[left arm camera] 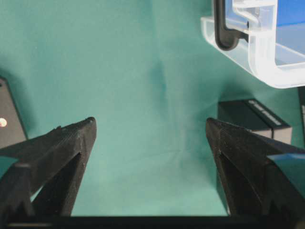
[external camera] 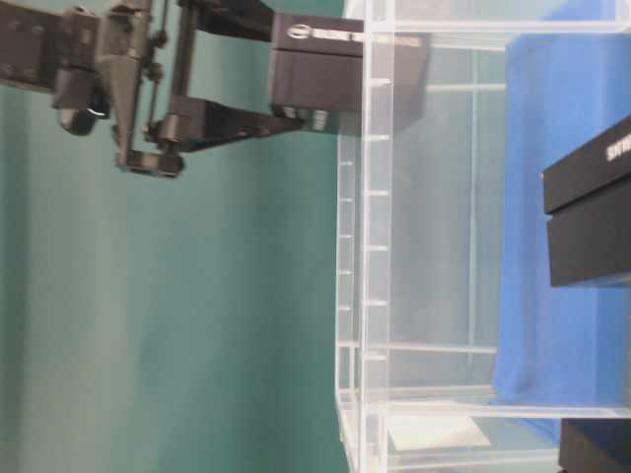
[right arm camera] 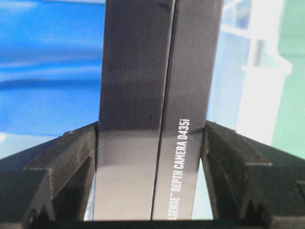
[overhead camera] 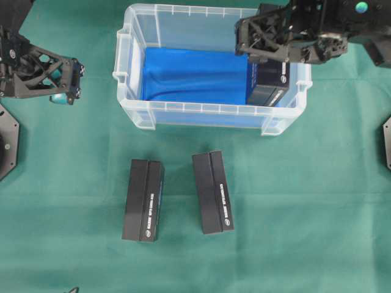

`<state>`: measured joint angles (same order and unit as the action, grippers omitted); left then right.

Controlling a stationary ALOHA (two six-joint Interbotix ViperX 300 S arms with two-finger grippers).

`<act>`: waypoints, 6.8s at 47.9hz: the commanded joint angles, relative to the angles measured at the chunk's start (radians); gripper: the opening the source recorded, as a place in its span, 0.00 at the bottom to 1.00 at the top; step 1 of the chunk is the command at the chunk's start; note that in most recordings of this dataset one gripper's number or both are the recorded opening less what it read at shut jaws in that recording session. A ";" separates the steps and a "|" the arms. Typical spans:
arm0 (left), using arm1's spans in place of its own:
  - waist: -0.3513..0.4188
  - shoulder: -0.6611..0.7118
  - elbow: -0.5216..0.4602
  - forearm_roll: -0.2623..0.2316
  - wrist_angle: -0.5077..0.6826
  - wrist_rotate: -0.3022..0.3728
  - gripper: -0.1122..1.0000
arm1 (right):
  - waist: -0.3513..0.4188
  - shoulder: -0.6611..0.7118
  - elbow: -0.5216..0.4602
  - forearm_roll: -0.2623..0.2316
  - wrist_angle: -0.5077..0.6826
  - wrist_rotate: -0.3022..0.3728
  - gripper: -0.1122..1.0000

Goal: Take out the box from the case.
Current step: 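Lift the right box up out of the case, then carry the box toward the near right and lower it onto the cloth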

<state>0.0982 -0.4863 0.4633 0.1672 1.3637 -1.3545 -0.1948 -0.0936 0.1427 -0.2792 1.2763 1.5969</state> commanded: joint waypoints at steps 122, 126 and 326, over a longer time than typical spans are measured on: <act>-0.003 -0.021 -0.003 0.003 -0.002 0.003 0.97 | 0.072 -0.017 -0.272 -0.091 0.186 -0.032 0.69; -0.003 -0.023 -0.002 0.003 -0.003 0.003 0.97 | 0.072 -0.017 -0.272 -0.089 0.186 -0.032 0.69; -0.003 -0.064 0.071 0.005 -0.046 -0.025 0.97 | 0.658 0.055 0.282 -0.046 -0.189 0.661 0.69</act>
<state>0.0982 -0.5446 0.5430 0.1672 1.3223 -1.3790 0.4663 -0.0307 0.4264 -0.3283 1.1075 2.2580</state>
